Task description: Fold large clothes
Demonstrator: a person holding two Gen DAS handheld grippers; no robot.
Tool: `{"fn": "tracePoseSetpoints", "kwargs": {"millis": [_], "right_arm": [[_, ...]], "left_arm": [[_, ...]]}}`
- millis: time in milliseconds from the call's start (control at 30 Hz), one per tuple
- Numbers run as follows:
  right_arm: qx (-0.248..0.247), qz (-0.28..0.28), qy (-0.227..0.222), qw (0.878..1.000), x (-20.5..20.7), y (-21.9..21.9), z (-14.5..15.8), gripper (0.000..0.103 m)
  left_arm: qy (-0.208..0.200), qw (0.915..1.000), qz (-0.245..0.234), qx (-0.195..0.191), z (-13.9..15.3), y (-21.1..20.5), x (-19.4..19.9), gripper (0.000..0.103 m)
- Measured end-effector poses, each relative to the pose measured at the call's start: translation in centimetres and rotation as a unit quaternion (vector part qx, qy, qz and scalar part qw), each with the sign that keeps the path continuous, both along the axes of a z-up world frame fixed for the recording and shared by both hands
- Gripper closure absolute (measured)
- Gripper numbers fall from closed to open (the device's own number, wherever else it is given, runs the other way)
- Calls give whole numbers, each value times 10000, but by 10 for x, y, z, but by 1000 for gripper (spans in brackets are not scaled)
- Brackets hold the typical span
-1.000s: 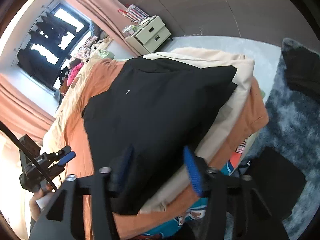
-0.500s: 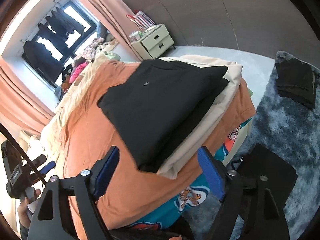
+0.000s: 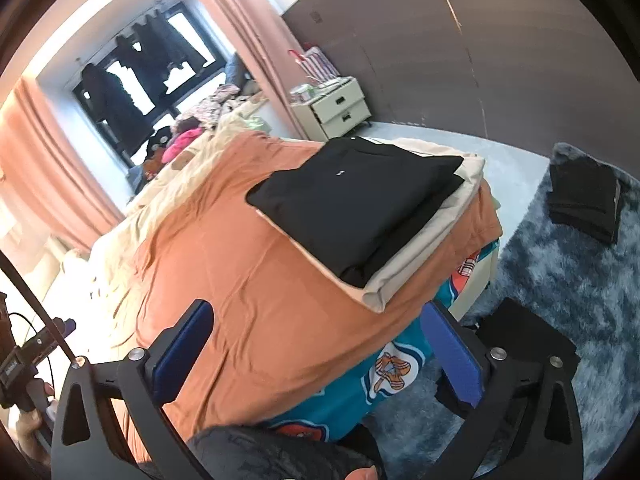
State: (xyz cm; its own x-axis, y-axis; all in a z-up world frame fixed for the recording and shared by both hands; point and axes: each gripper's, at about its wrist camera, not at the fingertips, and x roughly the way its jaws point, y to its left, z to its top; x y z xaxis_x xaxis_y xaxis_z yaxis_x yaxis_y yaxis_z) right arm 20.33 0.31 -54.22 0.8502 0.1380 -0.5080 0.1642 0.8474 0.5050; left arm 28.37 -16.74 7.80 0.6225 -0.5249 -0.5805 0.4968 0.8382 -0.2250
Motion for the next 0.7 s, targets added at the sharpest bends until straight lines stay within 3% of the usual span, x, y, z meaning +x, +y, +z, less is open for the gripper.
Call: {"fn": "tracePoseSetpoints", "kwargs": {"millis": [200,333,700], "right_arm": [[-13,138,-139,9998,-33,2,-10,0],[-36,208,-241,9995,-53,4,-10,0],[-449,505,-489,9965,-84,38,-9,0]], "left_arm": [[73,9999,52,-52,6,21,-38,11],[-280,9993,259,-11,15,36,-73,0],[-786,9933,844,57,1,83,-144,0]]}}
